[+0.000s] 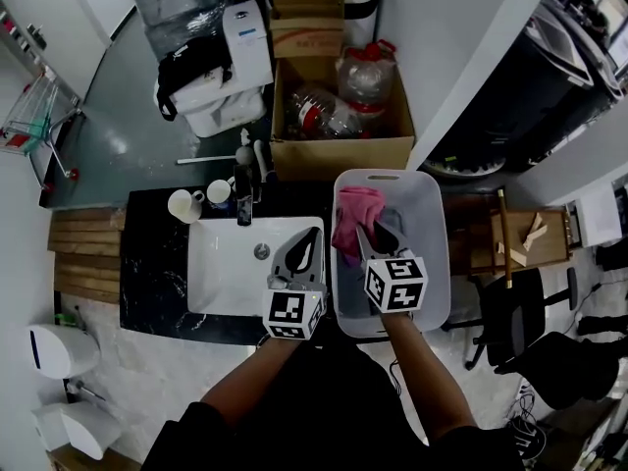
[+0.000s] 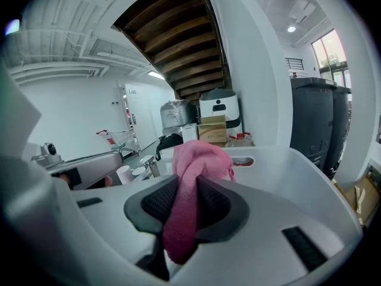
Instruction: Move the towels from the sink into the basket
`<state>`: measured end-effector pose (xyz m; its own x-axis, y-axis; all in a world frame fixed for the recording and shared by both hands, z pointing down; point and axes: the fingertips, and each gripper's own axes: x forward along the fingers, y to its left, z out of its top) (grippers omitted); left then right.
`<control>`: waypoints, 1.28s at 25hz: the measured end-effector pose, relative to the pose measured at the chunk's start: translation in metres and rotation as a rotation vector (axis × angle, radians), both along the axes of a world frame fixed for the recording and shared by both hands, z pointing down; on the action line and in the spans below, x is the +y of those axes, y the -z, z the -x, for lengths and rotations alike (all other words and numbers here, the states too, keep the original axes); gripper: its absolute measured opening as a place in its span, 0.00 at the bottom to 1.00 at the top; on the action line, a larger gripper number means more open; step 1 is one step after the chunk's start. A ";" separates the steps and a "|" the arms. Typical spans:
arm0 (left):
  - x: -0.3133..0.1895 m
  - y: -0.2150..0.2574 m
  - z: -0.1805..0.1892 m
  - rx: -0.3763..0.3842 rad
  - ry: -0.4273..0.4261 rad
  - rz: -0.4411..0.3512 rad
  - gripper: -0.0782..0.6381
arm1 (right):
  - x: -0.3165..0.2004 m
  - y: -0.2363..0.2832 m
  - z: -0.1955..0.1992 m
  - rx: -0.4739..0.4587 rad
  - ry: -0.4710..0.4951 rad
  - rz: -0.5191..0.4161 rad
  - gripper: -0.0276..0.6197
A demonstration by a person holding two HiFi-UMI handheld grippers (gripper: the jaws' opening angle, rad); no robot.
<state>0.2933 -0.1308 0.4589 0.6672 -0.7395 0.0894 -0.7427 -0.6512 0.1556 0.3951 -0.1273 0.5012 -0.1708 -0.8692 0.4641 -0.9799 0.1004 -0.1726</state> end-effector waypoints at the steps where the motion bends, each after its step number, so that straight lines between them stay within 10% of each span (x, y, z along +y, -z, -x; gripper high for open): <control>1: 0.001 0.000 -0.001 -0.001 0.009 0.000 0.13 | 0.000 -0.004 -0.002 -0.008 0.004 0.007 0.21; 32: -0.001 -0.011 0.005 0.003 0.071 0.039 0.13 | -0.029 -0.175 -0.029 0.070 0.065 0.409 0.22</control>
<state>0.2884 -0.1321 0.4696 0.6132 -0.7812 0.1172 -0.7865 -0.5900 0.1825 0.4238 -0.1567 0.6763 -0.1755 -0.5995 0.7809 -0.9844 0.0999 -0.1446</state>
